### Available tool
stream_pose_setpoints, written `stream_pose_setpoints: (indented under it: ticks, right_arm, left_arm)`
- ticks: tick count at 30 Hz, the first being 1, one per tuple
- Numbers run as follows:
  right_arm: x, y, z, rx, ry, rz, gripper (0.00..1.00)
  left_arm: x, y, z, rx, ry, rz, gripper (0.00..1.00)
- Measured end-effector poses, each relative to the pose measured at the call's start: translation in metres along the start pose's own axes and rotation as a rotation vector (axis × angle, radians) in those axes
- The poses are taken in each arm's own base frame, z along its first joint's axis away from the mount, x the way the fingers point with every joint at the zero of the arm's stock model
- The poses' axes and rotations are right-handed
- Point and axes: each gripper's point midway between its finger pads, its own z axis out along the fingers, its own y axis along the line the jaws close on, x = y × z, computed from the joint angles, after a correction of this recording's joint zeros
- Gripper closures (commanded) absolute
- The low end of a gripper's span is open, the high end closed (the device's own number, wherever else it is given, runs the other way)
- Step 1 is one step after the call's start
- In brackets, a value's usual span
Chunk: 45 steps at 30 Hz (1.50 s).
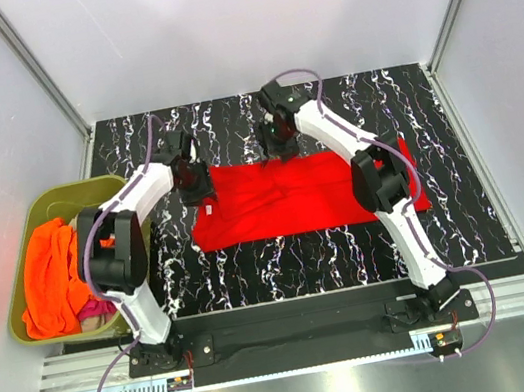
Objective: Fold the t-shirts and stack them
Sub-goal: Fold the tshirt
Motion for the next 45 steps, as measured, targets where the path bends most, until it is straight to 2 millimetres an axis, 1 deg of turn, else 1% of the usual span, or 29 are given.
stream_pose_setpoints:
  ticks: [1, 2, 3, 5, 6, 7, 9, 10, 11, 12, 13, 14, 16, 17, 19, 21, 25, 27, 29, 33, 38, 41, 45]
  right_arm:
    - [-0.006, -0.003, -0.007, 0.024, -0.001, 0.000, 0.30]
    - [-0.013, -0.006, -0.017, 0.049, -0.014, -0.005, 0.25]
    - [-0.015, -0.010, -0.022, 0.065, -0.015, -0.002, 0.25]
    - [-0.016, -0.023, -0.043, 0.117, -0.019, -0.006, 0.23]
    - [-0.012, -0.028, -0.050, 0.138, -0.008, -0.005, 0.24]
    - [-0.006, -0.035, -0.057, 0.152, -0.001, -0.002, 0.28]
    - [0.014, -0.049, -0.071, 0.180, 0.037, 0.010, 0.33]
    - [0.026, -0.056, -0.078, 0.187, 0.057, 0.017, 0.37]
    - [0.039, -0.062, -0.083, 0.191, 0.081, 0.026, 0.53]
    - [0.050, -0.068, -0.087, 0.193, 0.101, 0.028, 0.61]
    - [0.057, -0.072, -0.089, 0.194, 0.107, 0.035, 0.69]
    - [0.065, -0.077, -0.091, 0.196, 0.118, 0.039, 0.84]
    - [0.078, -0.086, -0.088, 0.195, 0.135, 0.045, 0.96]
    - [0.084, -0.091, -0.085, 0.197, 0.148, 0.048, 1.00]
    - [0.090, -0.099, -0.078, 0.198, 0.160, 0.049, 1.00]
    - [0.096, -0.107, -0.072, 0.204, 0.172, 0.050, 1.00]
    - [0.094, -0.116, -0.062, 0.200, 0.151, 0.050, 1.00]
    - [0.094, -0.118, -0.055, 0.198, 0.142, 0.054, 1.00]
    - [0.101, -0.120, -0.044, 0.198, 0.145, 0.058, 1.00]
    - [0.128, -0.122, -0.028, 0.214, 0.201, 0.068, 1.00]
    - [0.130, -0.110, -0.025, 0.223, 0.164, 0.074, 1.00]
    - [0.134, -0.093, -0.021, 0.211, 0.154, 0.067, 1.00]
    - [0.145, -0.052, -0.012, 0.154, 0.152, 0.082, 1.00]
  left_arm:
    - [0.000, 0.000, -0.004, -0.009, -0.006, 0.002, 0.50]
    - [0.001, 0.000, -0.010, -0.017, -0.013, 0.003, 0.49]
    - [0.000, -0.003, -0.017, -0.015, -0.025, 0.008, 0.49]
    - [0.001, -0.015, -0.034, 0.017, -0.059, 0.007, 0.54]
    - [0.002, -0.020, -0.041, 0.032, -0.070, 0.006, 0.56]
    - [0.003, -0.026, -0.047, 0.057, -0.083, 0.000, 0.60]
    - [0.006, -0.038, -0.052, 0.101, -0.086, -0.012, 0.63]
    - [0.008, -0.041, -0.049, 0.115, -0.077, -0.024, 0.64]
    - [0.008, -0.044, -0.044, 0.124, -0.065, -0.040, 0.67]
    - [0.009, -0.045, -0.037, 0.127, -0.054, -0.054, 0.68]
    - [0.011, -0.044, -0.027, 0.122, -0.033, -0.075, 0.68]
    - [0.013, -0.043, -0.016, 0.112, -0.012, -0.094, 0.69]
    - [0.018, -0.039, 0.004, 0.088, 0.030, -0.131, 0.70]
    - [0.019, -0.038, 0.013, 0.077, 0.046, -0.149, 0.71]
    - [0.020, -0.036, 0.026, 0.061, 0.066, -0.181, 0.71]
    - [0.018, -0.037, 0.034, 0.051, 0.074, -0.213, 0.71]
    - [0.011, -0.037, 0.043, 0.034, 0.069, -0.257, 0.71]
    - [0.007, -0.037, 0.046, 0.027, 0.064, -0.265, 0.71]
    - [0.000, -0.038, 0.049, 0.027, 0.055, -0.263, 0.71]
    - [-0.020, -0.043, 0.057, 0.043, 0.040, -0.251, 0.71]
    - [-0.046, -0.040, 0.065, 0.076, 0.024, -0.258, 0.71]
    - [-0.065, -0.038, 0.070, 0.090, 0.008, -0.246, 0.71]
    - [-0.102, -0.040, 0.083, 0.137, -0.028, -0.241, 0.71]
